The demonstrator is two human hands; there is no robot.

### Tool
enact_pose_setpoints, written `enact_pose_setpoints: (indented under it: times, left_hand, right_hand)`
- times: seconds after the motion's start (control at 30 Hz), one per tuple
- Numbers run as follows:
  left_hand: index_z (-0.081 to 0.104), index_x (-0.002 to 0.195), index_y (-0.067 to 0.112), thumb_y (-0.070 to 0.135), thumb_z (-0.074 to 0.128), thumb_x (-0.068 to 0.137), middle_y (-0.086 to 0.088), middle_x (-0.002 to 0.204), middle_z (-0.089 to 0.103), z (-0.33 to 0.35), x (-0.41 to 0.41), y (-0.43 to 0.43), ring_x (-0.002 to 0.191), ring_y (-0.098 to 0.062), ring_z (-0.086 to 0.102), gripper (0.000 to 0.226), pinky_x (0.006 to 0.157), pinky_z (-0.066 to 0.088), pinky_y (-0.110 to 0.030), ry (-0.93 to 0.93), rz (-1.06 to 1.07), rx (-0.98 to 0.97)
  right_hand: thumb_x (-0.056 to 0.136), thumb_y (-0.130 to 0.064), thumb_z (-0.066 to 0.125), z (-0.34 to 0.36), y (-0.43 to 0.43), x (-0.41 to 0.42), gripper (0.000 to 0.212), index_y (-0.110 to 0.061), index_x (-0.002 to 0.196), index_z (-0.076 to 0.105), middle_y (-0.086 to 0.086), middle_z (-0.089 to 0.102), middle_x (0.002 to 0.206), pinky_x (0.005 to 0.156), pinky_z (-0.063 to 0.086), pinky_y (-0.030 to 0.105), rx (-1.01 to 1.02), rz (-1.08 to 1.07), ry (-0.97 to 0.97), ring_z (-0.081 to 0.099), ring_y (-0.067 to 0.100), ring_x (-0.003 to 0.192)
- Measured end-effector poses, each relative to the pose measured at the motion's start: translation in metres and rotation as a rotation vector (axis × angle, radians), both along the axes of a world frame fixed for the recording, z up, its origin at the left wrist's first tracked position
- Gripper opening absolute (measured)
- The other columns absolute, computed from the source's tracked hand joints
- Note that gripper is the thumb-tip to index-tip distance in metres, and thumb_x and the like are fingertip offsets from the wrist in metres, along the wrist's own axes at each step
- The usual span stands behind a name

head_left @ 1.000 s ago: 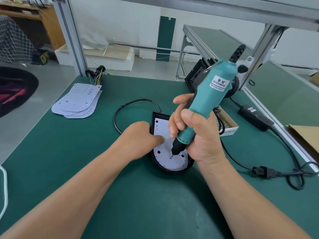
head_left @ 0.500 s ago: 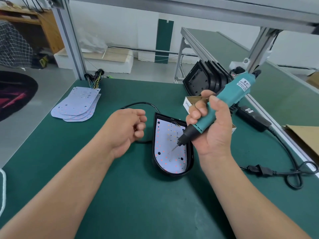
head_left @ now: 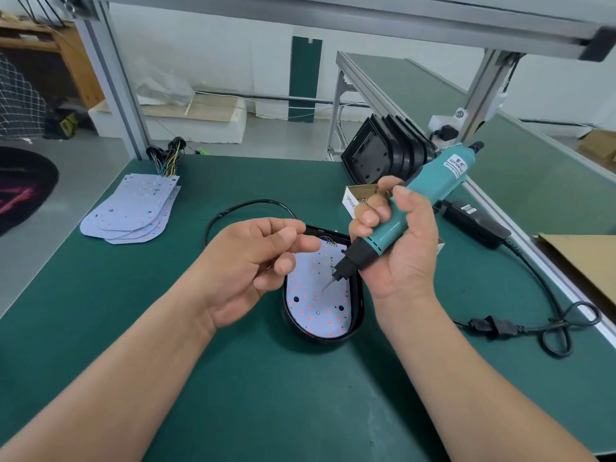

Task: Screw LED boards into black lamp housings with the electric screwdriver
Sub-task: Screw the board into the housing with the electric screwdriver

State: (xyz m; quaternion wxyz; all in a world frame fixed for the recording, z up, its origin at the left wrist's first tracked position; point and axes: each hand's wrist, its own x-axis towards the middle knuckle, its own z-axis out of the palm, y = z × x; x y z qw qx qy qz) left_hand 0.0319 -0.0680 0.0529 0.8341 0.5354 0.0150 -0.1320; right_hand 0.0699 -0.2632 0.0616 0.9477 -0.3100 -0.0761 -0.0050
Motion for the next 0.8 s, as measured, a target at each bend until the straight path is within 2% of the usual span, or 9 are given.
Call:
enact_pose_setpoints:
  times: [0.13,0.27,0.43,0.57,0.8]
  left_hand:
    - [0.067,0.102,0.002,0.027,0.074,0.086,-0.011,0.085,0.073,0.000,-0.002,-0.004,0.044,-0.006,0.045,0.031,0.036,0.030,-0.015,-0.074,-0.010,0.059]
    - [0.080,0.093,0.010,0.025,0.079,0.080,-0.011,0.084,0.071,-0.001,-0.006,-0.006,0.047,-0.007,0.046,0.020,0.038,0.031,-0.015,-0.091,-0.038,0.076]
    - [0.083,0.102,0.012,0.014,0.081,0.089,-0.013,0.094,0.076,-0.001,-0.012,-0.008,0.049,-0.007,0.046,0.014,0.042,0.032,-0.015,-0.116,-0.111,0.137]
    - [0.081,0.105,0.010,0.004,0.071,0.098,-0.016,0.096,0.077,-0.002,-0.015,-0.013,0.045,-0.006,0.045,0.014,0.043,0.030,-0.016,-0.128,-0.129,0.173]
    - [0.082,0.101,0.018,0.004,0.069,0.099,-0.018,0.102,0.079,-0.001,-0.020,-0.019,0.046,-0.008,0.044,0.019,0.043,0.031,-0.017,-0.157,-0.144,0.240]
  right_hand:
    - [0.093,-0.019,0.053,0.002,-0.001,-0.001,0.010,-0.015,0.100,0.059,-0.003,0.042,0.068,0.053,0.043,0.022,0.019,-0.002,-0.004,0.048,0.012,0.058]
    - [0.095,-0.018,0.052,0.009,-0.004,-0.003,0.009,-0.014,0.099,0.059,-0.003,0.042,0.068,0.053,0.044,0.022,0.094,-0.004,-0.028,0.048,0.012,0.058]
    - [0.089,-0.019,0.059,0.020,-0.010,-0.005,0.010,-0.012,0.096,0.062,-0.003,0.042,0.067,0.052,0.044,0.022,0.203,-0.020,-0.063,0.048,0.013,0.058]
    - [0.089,-0.018,0.059,0.024,-0.011,-0.006,0.009,-0.012,0.096,0.062,-0.002,0.042,0.067,0.052,0.044,0.023,0.209,-0.058,-0.076,0.048,0.013,0.059]
    - [0.097,-0.016,0.052,0.023,-0.013,-0.005,0.010,-0.012,0.095,0.061,-0.002,0.043,0.066,0.053,0.043,0.024,0.194,-0.107,-0.077,0.047,0.014,0.058]
